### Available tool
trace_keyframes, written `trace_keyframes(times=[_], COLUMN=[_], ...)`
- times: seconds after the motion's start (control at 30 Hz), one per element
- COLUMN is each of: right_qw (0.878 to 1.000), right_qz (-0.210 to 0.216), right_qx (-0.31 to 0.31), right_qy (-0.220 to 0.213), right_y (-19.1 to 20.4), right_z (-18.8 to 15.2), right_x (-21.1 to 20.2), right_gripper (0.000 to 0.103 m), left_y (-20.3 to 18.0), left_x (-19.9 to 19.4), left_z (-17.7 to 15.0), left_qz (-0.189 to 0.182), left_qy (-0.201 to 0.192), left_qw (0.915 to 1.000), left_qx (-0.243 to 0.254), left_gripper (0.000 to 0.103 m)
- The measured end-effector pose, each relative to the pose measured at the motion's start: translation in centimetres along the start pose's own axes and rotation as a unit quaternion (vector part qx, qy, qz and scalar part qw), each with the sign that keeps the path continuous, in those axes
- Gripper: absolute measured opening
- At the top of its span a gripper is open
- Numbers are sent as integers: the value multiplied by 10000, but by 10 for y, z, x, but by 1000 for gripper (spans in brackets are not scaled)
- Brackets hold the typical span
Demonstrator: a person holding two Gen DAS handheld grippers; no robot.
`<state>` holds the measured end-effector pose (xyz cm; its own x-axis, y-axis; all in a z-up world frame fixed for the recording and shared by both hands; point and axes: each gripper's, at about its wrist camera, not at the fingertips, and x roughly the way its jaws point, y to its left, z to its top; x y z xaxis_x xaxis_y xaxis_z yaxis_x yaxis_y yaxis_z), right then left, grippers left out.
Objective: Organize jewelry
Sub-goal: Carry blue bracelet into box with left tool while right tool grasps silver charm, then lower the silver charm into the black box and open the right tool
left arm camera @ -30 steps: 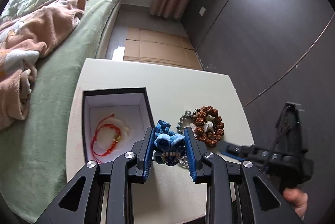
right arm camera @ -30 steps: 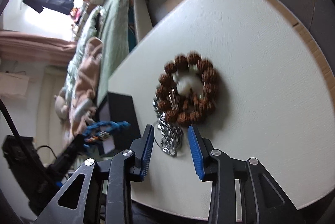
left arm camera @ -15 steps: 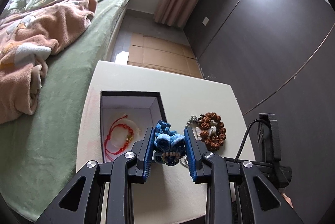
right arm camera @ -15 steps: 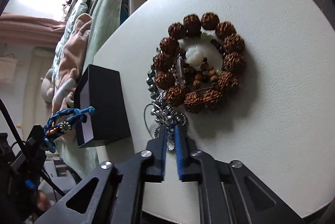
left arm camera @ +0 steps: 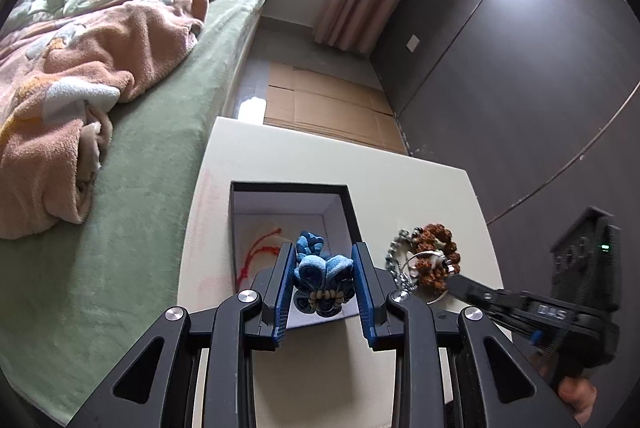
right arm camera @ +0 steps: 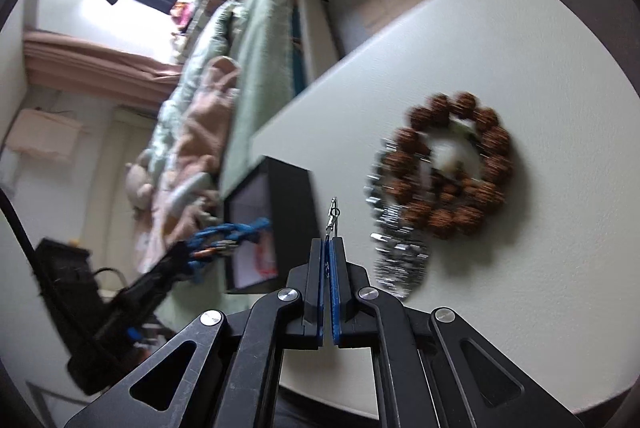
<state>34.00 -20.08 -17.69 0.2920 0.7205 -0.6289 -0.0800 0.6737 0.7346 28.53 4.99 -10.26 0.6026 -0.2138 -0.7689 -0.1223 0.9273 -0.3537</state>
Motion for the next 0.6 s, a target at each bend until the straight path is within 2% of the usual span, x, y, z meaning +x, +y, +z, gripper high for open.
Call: trace_keyframes(times=[0.17, 0.23, 0.33, 0.37, 0.4, 0.43, 0.47, 0.5, 0.6], right_qw=[9993, 9992, 9992, 9992, 9992, 9992, 9991, 9990, 9986], right_qz=[286, 338, 333, 337, 343, 354, 367, 381, 458], right_qx=[-172, -173, -167, -163, -161, -164, -173, -187, -239], right_qy=[-157, -143, -127, -126, -126, -126, -121, -113, -69], right_y=[25, 32, 37, 39, 39, 40, 41, 42, 47], right_z=[1, 1, 1, 2, 2, 2, 2, 2, 1], right_x=[1, 6, 11, 13, 14, 14, 15, 16, 20], right_gripper=[4, 4, 4, 4, 4, 4, 4, 4, 4], left_y=[5, 9, 15, 17, 19, 21, 22, 24, 33], left_x=[12, 21, 32, 34, 34, 32, 30, 26, 14], left_z=[5, 6, 6, 6, 6, 6, 5, 5, 7], left_qz=[73, -91, -223, -246, -309, -340, -346, -345, -277], left_qy=[34, 162, 343, 367, 333, 286, 228, 148, -48], left_qw=[10000, 9997, 9985, 9982, 9980, 9979, 9980, 9981, 9981], left_qx=[-34, -138, -375, -415, -442, -465, -480, -486, -556], left_gripper=[30, 30, 36, 43, 60, 72, 94, 100, 100])
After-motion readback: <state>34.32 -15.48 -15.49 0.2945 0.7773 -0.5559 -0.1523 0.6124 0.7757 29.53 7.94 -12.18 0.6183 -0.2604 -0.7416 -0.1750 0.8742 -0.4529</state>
